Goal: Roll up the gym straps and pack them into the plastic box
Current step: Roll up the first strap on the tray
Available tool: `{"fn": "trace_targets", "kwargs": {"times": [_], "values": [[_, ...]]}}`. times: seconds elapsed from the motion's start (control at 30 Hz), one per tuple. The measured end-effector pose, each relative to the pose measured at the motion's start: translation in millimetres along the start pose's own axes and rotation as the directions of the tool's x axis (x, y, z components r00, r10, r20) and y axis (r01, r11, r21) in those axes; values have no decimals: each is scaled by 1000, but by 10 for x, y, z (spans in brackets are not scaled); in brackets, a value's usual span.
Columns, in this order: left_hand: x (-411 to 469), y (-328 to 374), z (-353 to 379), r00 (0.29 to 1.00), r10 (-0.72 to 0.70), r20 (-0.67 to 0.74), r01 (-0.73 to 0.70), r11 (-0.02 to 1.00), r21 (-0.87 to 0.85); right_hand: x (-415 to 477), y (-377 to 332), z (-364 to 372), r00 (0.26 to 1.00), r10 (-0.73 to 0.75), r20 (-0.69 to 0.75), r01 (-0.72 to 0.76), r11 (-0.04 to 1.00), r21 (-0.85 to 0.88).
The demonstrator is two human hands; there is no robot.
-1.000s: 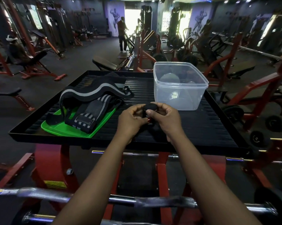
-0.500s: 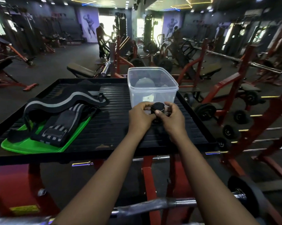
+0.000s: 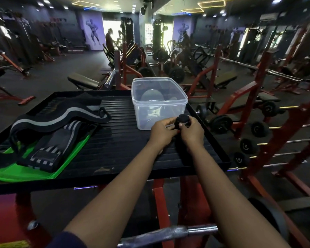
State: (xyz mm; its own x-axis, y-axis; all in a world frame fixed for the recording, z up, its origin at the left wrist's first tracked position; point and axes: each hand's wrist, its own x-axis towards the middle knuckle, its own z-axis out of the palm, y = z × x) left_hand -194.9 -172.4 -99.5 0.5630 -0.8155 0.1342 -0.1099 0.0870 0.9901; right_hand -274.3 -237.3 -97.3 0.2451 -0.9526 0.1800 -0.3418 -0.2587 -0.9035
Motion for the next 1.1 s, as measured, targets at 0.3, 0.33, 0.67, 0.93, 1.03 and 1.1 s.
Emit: {"fn": "trace_targets", "kwargs": {"times": [0.3, 0.33, 0.67, 0.93, 1.03, 1.1], "values": [[-78, 37, 10, 998, 50, 36, -55, 984, 167, 13, 13, 57, 996, 12, 94, -4, 996, -86], [-76, 34, 6, 998, 49, 25, -53, 983, 174, 11, 12, 55, 996, 16, 90, -8, 997, -83], [-69, -7, -38, 998, 19, -57, -9, 986, 167, -49, 22, 5, 1000, 20, 24, -18, 998, -64], [-194, 83, -301, 949, 48, -311, -54, 998, -11, -424, -268, 104, 925, -298, -236, 287, 955, -81], [-274, 115, -523, 918, 65, -392, -74, 997, -6, -557, -377, 321, 912, -358, -201, 352, 934, -67], [-361, 137, -732, 883, 79, -463, -89, 996, 0, -665, -458, 539, 903, -406, -143, 408, 913, -17]]}}
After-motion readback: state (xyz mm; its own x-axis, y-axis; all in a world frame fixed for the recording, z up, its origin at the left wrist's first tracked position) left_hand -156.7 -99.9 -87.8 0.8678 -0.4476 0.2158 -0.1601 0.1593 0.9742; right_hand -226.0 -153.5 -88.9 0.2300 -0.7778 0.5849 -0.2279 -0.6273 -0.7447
